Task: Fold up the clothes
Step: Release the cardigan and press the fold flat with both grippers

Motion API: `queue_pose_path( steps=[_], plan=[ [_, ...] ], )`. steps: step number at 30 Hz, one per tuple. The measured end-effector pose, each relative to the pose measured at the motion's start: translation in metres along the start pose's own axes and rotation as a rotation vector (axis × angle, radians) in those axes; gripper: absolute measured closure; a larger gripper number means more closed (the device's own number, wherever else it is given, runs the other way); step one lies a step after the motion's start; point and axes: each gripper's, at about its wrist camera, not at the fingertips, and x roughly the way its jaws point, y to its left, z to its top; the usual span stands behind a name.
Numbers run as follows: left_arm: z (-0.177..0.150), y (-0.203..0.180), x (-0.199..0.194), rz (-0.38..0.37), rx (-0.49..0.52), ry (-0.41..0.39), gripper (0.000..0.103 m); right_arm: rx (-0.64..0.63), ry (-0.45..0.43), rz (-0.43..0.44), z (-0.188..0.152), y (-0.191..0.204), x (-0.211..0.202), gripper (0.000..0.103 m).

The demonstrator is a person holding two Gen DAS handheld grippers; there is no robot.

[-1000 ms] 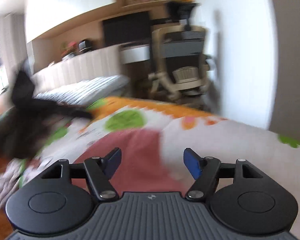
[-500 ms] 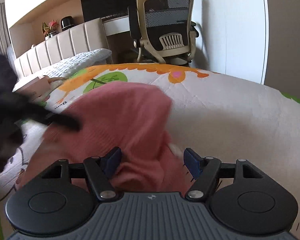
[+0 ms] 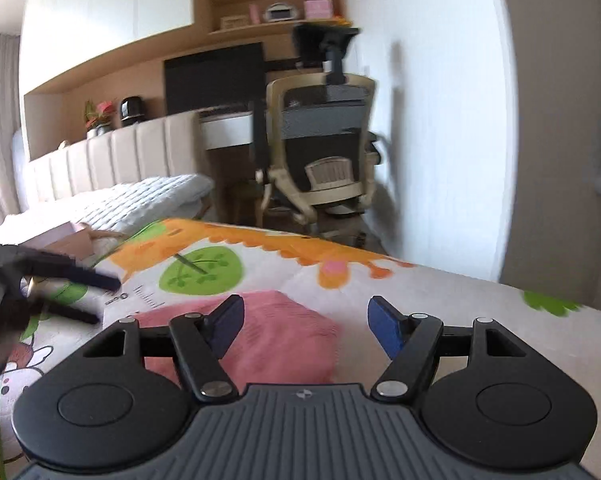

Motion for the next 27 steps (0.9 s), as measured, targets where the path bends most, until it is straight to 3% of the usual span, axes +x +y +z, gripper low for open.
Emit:
queue_pose_path(
  steps=[1,3,5,8,12,14,18,20,24,27],
  plan=[
    [-0.005,-0.009,0.008,-0.016,0.022,0.037,0.01,-0.022,0.032,-0.003,-0.001,0.004,0.012,0.033],
    [-0.017,-0.024,0.023,-0.033,0.068,0.1,0.011,-0.109,0.122,-0.087,-0.015,0.01,0.045,0.033],
    [-0.027,-0.036,0.032,-0.024,0.121,0.131,0.011,-0.093,0.195,-0.123,-0.03,0.0,0.068,0.029],
    [-0.034,-0.048,0.033,-0.014,0.185,0.144,0.01,-0.01,0.193,-0.11,-0.029,-0.014,0.064,0.028],
    [-0.025,-0.04,0.012,-0.108,0.12,0.115,0.01,-0.119,0.122,-0.201,-0.022,-0.003,0.033,0.028],
    [-0.016,-0.035,-0.003,-0.134,0.094,0.052,0.01,-0.115,0.081,-0.176,-0.018,0.002,0.012,0.028],
    [-0.005,-0.019,-0.005,-0.037,0.08,-0.028,0.009,-0.134,0.026,-0.032,-0.016,0.027,-0.018,0.028],
    [-0.004,-0.008,0.004,0.005,0.045,-0.038,0.009,-0.188,0.071,0.007,-0.026,0.043,-0.012,0.028],
    [-0.009,-0.003,0.03,0.007,-0.001,0.019,0.009,-0.242,0.205,-0.013,-0.054,0.051,0.012,0.028],
    [-0.017,-0.007,0.048,0.027,0.017,0.084,0.009,-0.24,0.22,-0.017,-0.055,0.043,0.003,0.028]
  ],
)
